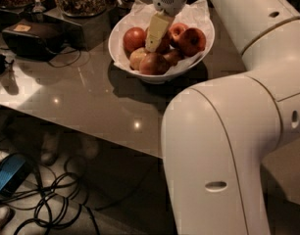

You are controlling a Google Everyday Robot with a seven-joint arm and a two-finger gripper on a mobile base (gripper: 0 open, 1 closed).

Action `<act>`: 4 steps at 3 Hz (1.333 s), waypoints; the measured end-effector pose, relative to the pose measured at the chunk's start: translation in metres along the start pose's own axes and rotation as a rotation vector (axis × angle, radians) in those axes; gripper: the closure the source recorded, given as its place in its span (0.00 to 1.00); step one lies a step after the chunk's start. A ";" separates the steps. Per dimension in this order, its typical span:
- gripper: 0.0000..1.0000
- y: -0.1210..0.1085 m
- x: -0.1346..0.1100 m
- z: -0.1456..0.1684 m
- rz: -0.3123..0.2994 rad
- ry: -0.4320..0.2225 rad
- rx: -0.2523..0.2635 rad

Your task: Pick apple from white bowl

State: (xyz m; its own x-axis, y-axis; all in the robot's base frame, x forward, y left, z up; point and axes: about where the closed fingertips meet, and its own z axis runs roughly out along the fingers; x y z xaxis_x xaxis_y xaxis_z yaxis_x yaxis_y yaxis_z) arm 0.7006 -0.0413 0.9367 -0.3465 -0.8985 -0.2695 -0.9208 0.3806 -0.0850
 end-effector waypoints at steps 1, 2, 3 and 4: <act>0.16 0.001 0.001 0.006 -0.007 0.009 -0.011; 0.34 0.000 0.000 0.004 -0.012 0.009 -0.010; 0.57 0.000 0.000 0.004 -0.012 0.009 -0.009; 0.81 0.000 0.000 0.004 -0.012 0.009 -0.009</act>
Offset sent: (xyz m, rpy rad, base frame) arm -0.0390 -0.0130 -0.0003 -0.0737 0.0890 0.0885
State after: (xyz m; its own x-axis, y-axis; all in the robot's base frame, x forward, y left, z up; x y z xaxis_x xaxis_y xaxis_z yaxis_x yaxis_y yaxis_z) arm 0.7011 -0.0401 0.9332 -0.3371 -0.9048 -0.2602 -0.9265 0.3679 -0.0793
